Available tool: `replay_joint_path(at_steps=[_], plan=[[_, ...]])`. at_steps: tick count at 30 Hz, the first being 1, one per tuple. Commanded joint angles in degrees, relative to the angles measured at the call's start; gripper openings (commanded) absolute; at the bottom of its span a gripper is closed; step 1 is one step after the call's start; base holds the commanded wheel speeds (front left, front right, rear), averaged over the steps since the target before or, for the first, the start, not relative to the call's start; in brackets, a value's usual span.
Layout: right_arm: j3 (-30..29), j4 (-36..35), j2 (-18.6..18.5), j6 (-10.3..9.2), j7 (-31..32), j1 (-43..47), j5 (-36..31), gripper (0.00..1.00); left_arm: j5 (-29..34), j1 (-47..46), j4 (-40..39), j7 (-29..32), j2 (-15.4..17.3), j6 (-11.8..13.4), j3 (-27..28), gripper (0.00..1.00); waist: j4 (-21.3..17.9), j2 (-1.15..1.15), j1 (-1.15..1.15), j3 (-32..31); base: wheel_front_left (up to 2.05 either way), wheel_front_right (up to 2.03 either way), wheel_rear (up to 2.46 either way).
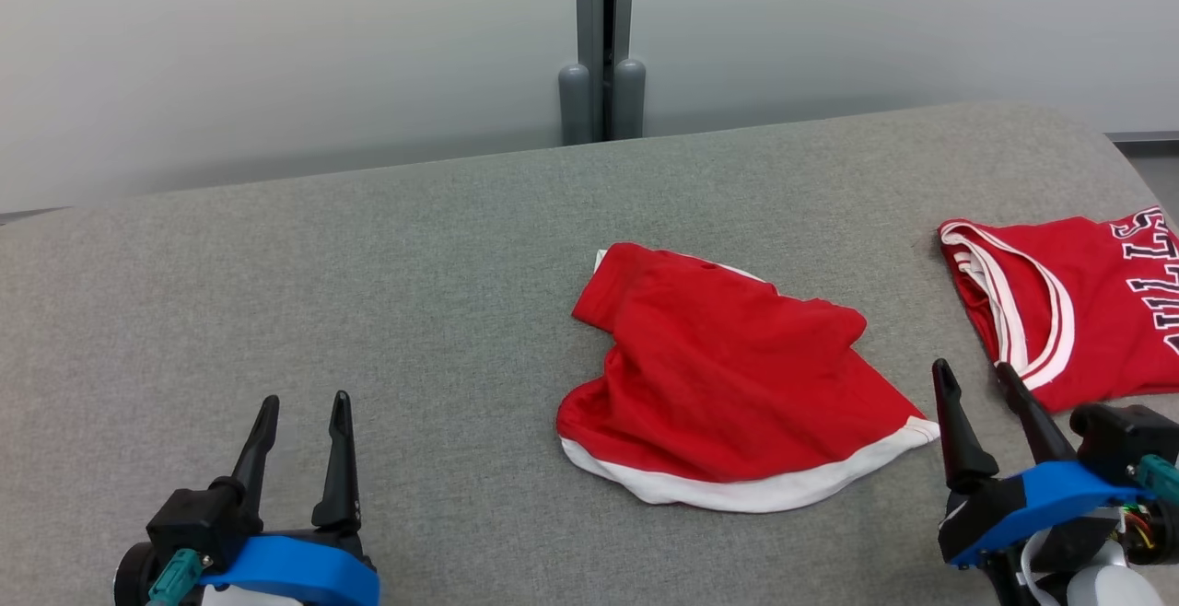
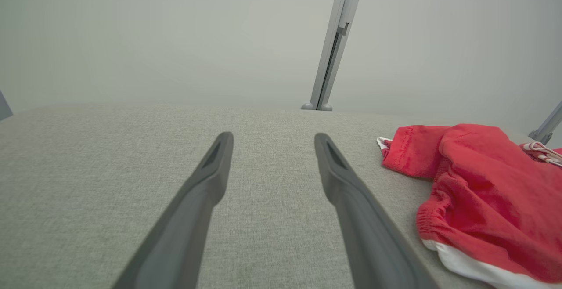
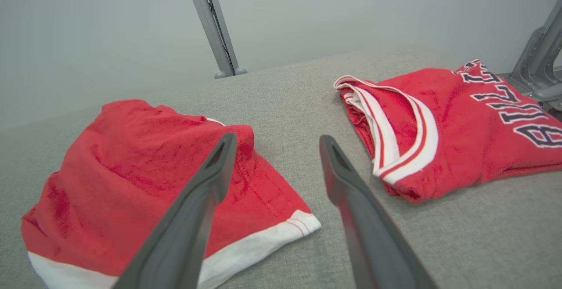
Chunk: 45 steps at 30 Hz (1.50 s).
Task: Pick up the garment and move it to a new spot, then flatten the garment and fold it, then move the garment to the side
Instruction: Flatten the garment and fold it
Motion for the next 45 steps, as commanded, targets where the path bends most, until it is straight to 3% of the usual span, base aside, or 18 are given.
replay_joint_path(at_steps=[1,7,15,19,30,42,43,45], plan=[[1.30,-2.13,0.15,0.01,-2.39,1.65,-0.43,1.00,0.36,0.17,0.14,-0.26,-0.28,-0.11,0.08,1.00,-0.11,0.00,0.00,-0.41,0.00,0.00,0.00],[4.54,-5.80,-0.01,0.01,-9.18,4.40,-1.71,1.00,0.65,1.03,0.42,-0.26,-0.94,-0.17,-0.39,1.00,0.33,0.00,0.00,-1.90,0.00,0.00,0.00],[5.54,-5.77,-0.07,0.01,-9.40,6.47,-1.35,1.00,1.25,2.50,0.41,-0.26,-2.08,-0.54,-0.02,1.00,1.24,0.00,0.00,-3.32,0.00,0.00,0.00],[5.81,-6.20,-0.06,0.01,-8.85,5.85,-1.34,1.00,1.82,0.99,1.65,-0.03,-2.28,-2.03,-1.91,1.00,1.28,0.00,0.00,-2.85,0.00,0.00,0.00],[8.03,-5.36,0.06,0.01,-9.46,3.79,-0.06,1.00,2.48,-12.25,13.20,11.51,-5.62,-7.25,-14.19,1.00,-1.70,0.00,0.00,-0.04,0.00,0.00,0.00],[9.41,-2.99,0.15,0.01,-10.96,1.97,1.33,1.00,-1.54,-20.30,23.12,20.34,-5.72,-7.75,-19.24,1.00,-5.85,0.00,0.00,2.74,0.00,0.00,0.00],[9.51,-2.82,0.15,0.01,-11.13,1.80,1.52,1.00,-1.83,-20.82,23.97,21.07,-5.86,-7.76,-19.47,0.87,-5.97,0.00,0.00,2.83,0.00,0.00,0.00],[9.62,-2.44,0.15,0.01,-11.37,1.70,1.79,1.00,-2.06,-21.96,25.08,21.41,-6.09,-7.77,-19.83,0.00,-6.10,0.00,0.00,3.01,0.00,0.00,0.00]])
